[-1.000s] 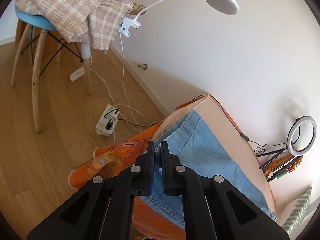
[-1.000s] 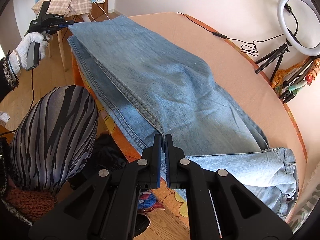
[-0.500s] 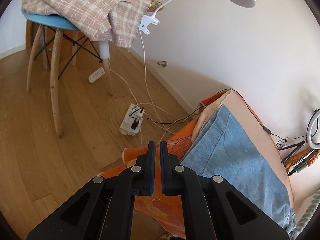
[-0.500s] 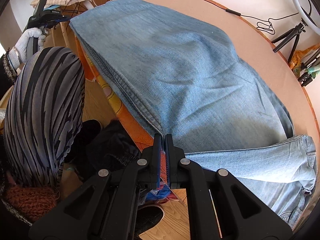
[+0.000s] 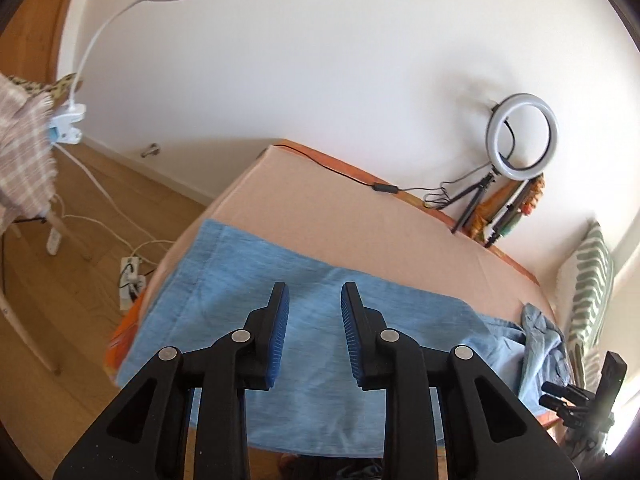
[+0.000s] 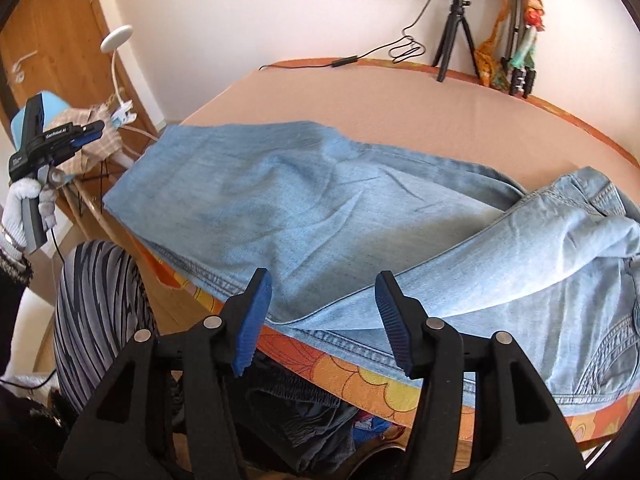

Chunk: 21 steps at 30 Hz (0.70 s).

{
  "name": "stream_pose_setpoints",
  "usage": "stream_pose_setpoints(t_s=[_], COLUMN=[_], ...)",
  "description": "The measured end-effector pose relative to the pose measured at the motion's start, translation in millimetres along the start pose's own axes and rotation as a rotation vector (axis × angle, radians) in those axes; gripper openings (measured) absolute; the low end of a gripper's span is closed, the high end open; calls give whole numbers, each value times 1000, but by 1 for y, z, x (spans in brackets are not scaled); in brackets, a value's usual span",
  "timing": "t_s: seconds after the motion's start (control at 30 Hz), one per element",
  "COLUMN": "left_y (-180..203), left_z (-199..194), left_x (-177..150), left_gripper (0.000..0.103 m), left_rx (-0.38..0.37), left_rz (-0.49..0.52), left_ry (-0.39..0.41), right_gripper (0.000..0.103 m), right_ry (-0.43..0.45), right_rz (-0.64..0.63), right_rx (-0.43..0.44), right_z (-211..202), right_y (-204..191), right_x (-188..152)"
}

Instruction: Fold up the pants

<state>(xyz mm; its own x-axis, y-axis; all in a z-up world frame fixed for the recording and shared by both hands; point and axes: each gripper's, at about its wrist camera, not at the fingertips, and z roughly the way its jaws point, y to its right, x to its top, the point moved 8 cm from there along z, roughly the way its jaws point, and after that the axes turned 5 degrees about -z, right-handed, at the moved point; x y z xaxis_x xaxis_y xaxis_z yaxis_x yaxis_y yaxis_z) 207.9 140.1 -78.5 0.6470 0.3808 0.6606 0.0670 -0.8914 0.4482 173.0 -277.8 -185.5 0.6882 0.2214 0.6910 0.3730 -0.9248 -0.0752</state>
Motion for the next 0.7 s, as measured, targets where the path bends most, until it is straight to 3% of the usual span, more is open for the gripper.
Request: stream_pose_setpoints(t_s=[0.1,0.33,0.5,0.6,0.7], left_y=[53,170,252,297,338], left_z=[17,52,82,103,122], left_x=[-1,-13,-45,-69,-92], left_gripper=[36,36,36,46,46], left_rx=[-96,-270,-363,-411,-464], left_rz=[54,192,295,311,327], left_ry=[-81,-222,-330,-409,-497], right_gripper=[61,67,67,67,67], right_ry=[34,78,106,127,135], right_rz=[73,203,303,358,403], right_rx=[-47,-161,-230,-276,-330], right_z=[-17,-52,-73,-85,-97], right_y=[24,87,140,170,196], right_x=[0,-7,-20,-30,-45])
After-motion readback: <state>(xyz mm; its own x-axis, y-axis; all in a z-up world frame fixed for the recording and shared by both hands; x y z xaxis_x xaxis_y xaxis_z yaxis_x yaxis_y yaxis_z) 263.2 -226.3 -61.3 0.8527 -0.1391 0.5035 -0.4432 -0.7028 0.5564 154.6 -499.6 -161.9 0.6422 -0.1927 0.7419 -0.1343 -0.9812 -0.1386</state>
